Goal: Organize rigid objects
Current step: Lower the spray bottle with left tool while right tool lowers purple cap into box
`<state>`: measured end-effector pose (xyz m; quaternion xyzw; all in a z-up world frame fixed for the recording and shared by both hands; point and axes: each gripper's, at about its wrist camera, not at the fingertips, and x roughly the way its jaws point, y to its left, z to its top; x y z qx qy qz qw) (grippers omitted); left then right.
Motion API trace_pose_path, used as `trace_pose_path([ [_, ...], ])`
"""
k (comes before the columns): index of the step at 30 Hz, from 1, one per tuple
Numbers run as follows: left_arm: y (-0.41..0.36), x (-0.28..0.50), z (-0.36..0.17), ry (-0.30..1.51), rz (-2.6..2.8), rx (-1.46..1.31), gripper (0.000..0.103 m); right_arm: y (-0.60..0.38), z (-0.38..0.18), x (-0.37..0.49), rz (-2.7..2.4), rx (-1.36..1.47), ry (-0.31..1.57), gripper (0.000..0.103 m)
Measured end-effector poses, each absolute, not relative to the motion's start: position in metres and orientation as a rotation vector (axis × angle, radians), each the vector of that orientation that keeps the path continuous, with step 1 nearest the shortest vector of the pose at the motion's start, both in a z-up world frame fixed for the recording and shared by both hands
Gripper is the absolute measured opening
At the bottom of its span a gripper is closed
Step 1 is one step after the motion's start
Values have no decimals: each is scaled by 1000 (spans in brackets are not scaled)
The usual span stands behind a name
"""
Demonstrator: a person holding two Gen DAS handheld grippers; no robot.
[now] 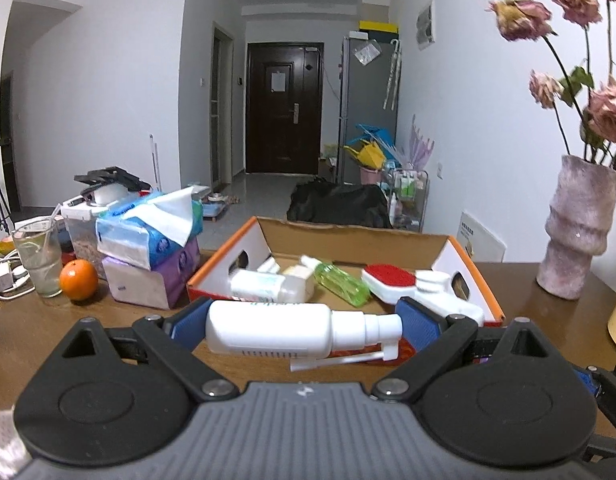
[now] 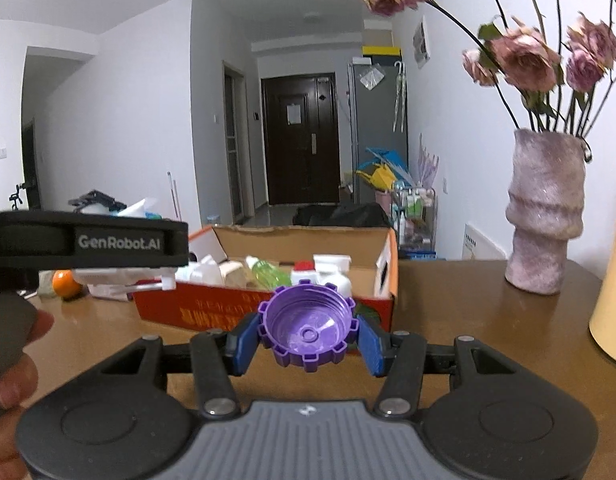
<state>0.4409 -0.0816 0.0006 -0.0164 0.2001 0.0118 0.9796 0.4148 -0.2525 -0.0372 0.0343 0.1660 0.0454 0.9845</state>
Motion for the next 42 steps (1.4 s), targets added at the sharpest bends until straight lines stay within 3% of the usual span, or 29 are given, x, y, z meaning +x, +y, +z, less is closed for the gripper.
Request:
trace_pose_path([
  [25, -65, 521, 13, 323, 75, -43, 98, -232, -24, 506, 82, 90, 272, 52],
  [42, -62, 587, -3, 355, 103, -31, 98, -231, -29, 565, 48, 110, 331, 52],
])
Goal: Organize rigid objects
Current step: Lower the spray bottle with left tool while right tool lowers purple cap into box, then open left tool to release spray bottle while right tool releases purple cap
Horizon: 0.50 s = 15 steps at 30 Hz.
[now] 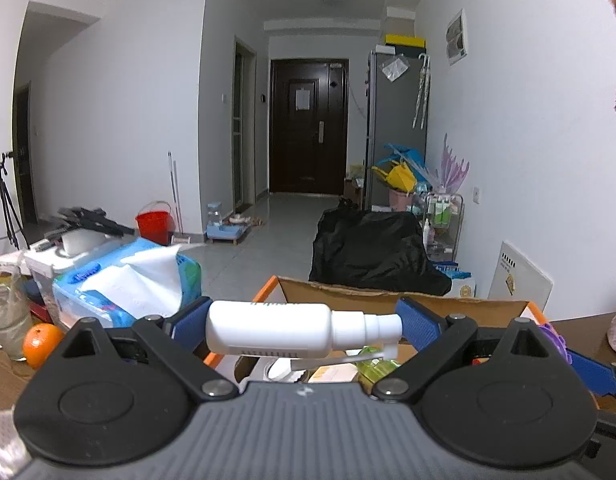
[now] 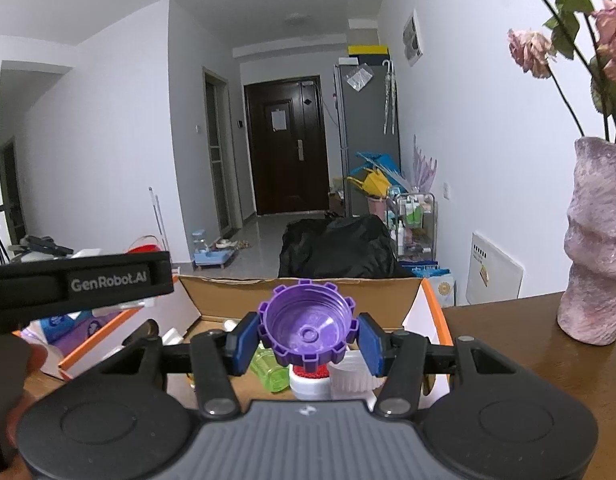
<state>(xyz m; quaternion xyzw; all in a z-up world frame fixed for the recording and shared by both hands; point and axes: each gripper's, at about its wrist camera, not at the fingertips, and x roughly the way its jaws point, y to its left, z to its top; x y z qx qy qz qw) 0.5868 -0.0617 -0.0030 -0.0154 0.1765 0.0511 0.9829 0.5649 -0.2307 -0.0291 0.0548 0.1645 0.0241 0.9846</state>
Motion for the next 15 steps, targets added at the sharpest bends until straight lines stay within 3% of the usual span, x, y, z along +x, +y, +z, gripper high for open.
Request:
trace_pose_path([
  [15, -51, 622, -22, 430, 98, -48, 99, -220, -40, 593, -17, 71, 416, 53],
])
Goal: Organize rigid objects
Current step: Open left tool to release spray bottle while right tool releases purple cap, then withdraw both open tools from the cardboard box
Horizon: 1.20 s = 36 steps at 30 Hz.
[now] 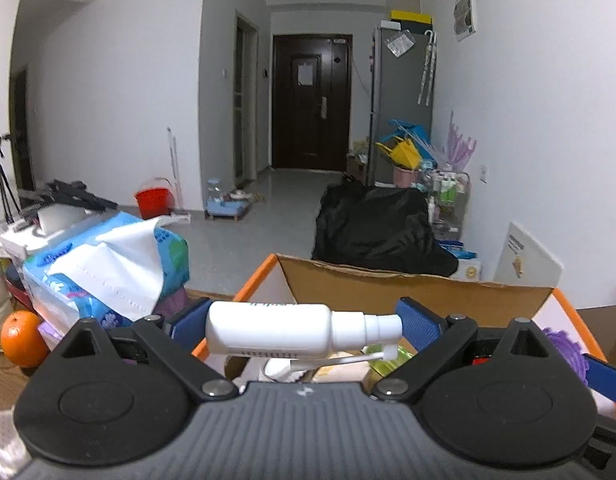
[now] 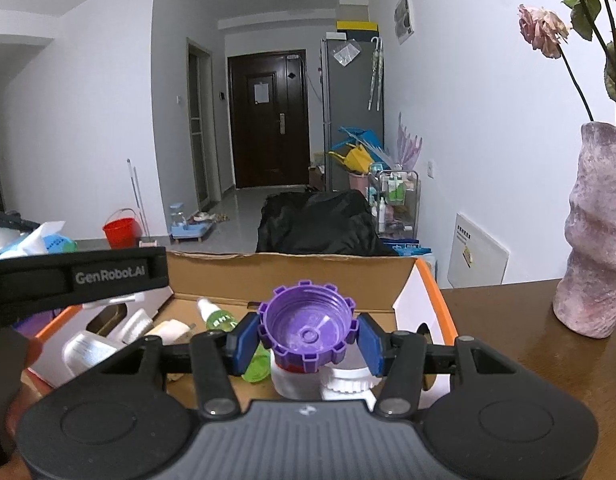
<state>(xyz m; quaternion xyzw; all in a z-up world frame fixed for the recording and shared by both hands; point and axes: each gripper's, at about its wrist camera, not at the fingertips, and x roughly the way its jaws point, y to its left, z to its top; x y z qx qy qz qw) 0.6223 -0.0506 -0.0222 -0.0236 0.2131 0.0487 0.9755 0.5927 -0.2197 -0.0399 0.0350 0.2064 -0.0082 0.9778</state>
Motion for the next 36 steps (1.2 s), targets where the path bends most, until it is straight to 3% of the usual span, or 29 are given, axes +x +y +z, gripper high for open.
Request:
trace_pose_path([
  [1, -49, 622, -22, 431, 96, -52, 100, -220, -39, 592, -21, 64, 417, 56],
  [3, -48, 619, -19, 417, 99, -48, 103, -221, -37, 591, -31, 61, 413, 84],
  [5, -47, 616, -16, 401, 98, -40, 103, -225, -35, 586, -45, 65, 390, 97],
  [7, -45, 613, -14, 395, 96, -38, 103, -228, -31, 583, -52, 68, 381, 102],
  [23, -50, 584, 4, 373, 100, 15, 103, -246, -21, 558, -29, 83, 357, 103],
  [36, -48, 493, 36, 314, 53, 43, 103, -254, 7, 468, 10, 60, 300, 103],
])
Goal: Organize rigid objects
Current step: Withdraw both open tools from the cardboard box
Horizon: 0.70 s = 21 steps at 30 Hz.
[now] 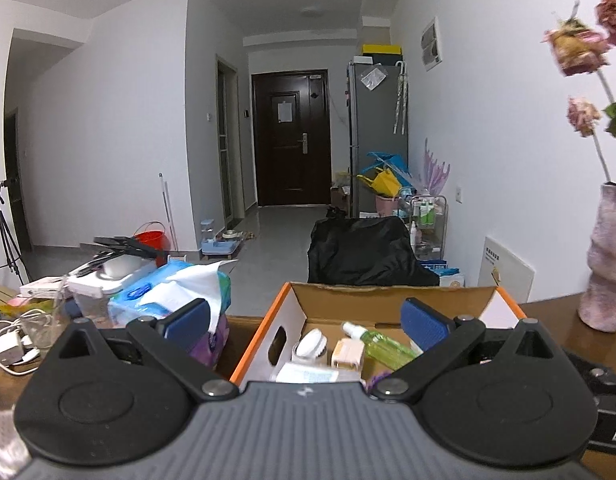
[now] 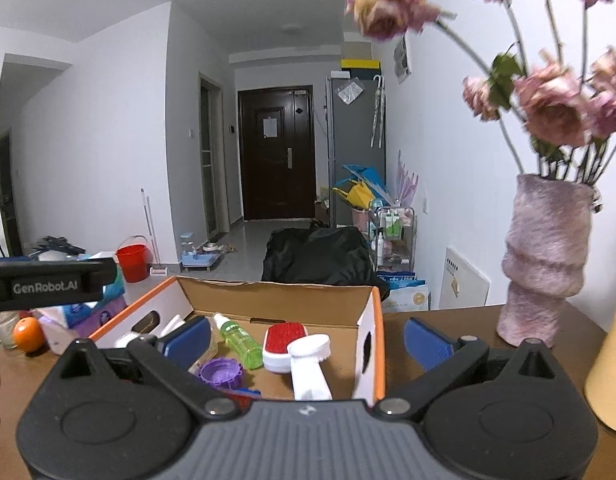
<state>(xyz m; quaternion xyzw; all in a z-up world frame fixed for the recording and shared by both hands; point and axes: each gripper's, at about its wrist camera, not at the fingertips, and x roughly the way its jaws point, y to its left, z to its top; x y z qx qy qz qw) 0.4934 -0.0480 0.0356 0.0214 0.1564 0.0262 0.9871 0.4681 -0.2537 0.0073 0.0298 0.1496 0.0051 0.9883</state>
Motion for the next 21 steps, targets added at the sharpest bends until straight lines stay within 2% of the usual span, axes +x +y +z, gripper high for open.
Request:
trace_pose_path([
  [14, -28, 352, 48, 340, 39, 60, 103, -240, 28, 320, 35, 14, 277, 103],
  [21, -21, 274, 38, 404, 46, 51, 103, -234, 19, 244, 53, 37, 297, 103],
])
